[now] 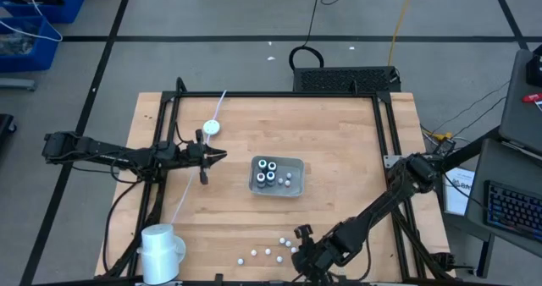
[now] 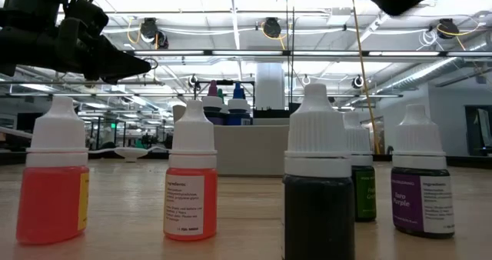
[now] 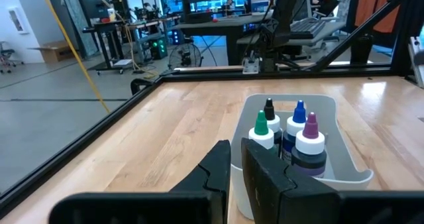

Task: Pick & Place food coloring
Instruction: Put the small orange food coloring bottle into the gray container

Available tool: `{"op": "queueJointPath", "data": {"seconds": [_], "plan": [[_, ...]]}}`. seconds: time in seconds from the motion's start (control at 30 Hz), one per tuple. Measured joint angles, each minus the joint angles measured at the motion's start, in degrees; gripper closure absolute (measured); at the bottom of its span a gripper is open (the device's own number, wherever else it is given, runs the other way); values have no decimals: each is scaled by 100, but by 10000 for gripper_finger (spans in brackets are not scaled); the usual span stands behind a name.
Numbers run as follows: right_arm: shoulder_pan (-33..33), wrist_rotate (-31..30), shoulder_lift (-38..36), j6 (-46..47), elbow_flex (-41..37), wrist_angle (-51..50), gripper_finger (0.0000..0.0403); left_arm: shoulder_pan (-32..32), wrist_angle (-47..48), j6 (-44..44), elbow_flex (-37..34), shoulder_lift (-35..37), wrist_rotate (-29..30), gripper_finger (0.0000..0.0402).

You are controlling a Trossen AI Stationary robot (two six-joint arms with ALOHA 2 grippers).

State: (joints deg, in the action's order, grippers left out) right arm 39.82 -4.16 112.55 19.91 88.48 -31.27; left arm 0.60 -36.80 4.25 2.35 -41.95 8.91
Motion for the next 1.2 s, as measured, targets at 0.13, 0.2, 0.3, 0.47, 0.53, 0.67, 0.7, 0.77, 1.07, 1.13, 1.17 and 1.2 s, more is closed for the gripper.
{"op": "queueJointPath", "data": {"seconds": [0.13, 0.2, 0.3, 0.47, 0.53, 0.67, 0.7, 0.77, 1.07, 1.13, 1.17, 1.2], "plan": [[-301, -31, -278, -470, 159, -282, 357, 0, -13, 0, 2, 2, -2, 355], [-474, -173, -487, -739, 182, -348, 357, 0, -3, 0, 2, 0, -2, 355], [-792, -700, -777, -964, 185, -571, 357, 0, 16, 0, 2, 0, -2, 355], [-1545, -1275, -1162, -998, 185, -914, 357, 0, 13, 0, 2, 0, -2, 355], [-1854, -1268, -1234, -1049, 182, -1058, 357, 0, 16, 0, 2, 0, 0, 355], [-2424, -1219, -1288, -1239, 43, -1188, 357, 0, 17, 0, 2, 0, 0, 355], [-2549, -1218, -1285, -1260, -2, -1227, 357, 0, 20, 0, 2, 0, -1, 355], [-2772, -1224, -1285, -1298, -127, -1290, 357, 0, 22, 0, 2, 0, 0, 355], [-3390, -1030, -1284, -1712, -1257, -143, 356, 0, 74, 175, 2, 0, 7, 355], [-3462, -891, -1276, -1762, -1456, 238, 354, 0, 83, 214, 2, 0, 8, 355], [-3493, -897, -1276, -1766, -1521, 400, 354, 0, 81, 212, 2, 0, 9, 355], [-3520, -903, -1278, -1775, -1571, 524, 354, 0, 81, 213, 2, 0, 9, 355]]}}
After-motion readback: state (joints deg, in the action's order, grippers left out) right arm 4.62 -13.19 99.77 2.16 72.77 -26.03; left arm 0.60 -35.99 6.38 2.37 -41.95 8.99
